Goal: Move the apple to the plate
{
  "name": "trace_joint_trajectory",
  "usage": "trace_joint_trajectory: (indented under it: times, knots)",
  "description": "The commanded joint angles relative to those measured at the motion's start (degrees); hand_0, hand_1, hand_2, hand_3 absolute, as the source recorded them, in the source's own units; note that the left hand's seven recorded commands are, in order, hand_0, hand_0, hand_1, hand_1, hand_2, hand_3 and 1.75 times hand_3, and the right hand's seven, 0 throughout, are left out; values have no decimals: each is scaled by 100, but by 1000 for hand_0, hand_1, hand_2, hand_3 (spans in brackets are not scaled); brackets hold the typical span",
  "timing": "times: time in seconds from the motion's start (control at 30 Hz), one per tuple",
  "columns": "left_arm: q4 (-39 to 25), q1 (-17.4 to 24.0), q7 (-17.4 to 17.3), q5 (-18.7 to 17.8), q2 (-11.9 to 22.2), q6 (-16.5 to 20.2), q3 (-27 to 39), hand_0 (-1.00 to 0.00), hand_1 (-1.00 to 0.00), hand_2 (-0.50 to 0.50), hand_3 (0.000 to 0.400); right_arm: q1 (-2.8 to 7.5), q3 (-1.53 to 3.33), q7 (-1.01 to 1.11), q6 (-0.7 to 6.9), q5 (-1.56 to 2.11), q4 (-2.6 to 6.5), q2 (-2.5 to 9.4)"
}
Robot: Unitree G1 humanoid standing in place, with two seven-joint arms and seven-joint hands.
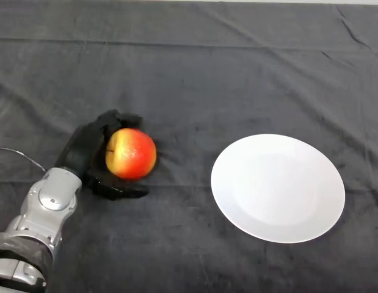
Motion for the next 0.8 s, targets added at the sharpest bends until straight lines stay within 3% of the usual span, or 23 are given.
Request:
trace_joint_trajectory:
  times: [0.03, 0.23, 0.8]
  knots:
    - [-12, -189, -84, 154, 14, 98, -195, -1000, -773, -114, 400, 477, 136, 74, 94, -115, 184, 284]
    - [13, -275, -120, 241, 50, 212, -282, -1000, -902, -49, 400, 475, 136, 73, 93, -115, 187, 284]
    - [-140, -863, -159, 400, -61, 334, -445, -1000, -961, -20, 400, 471, 136, 72, 89, -118, 196, 284]
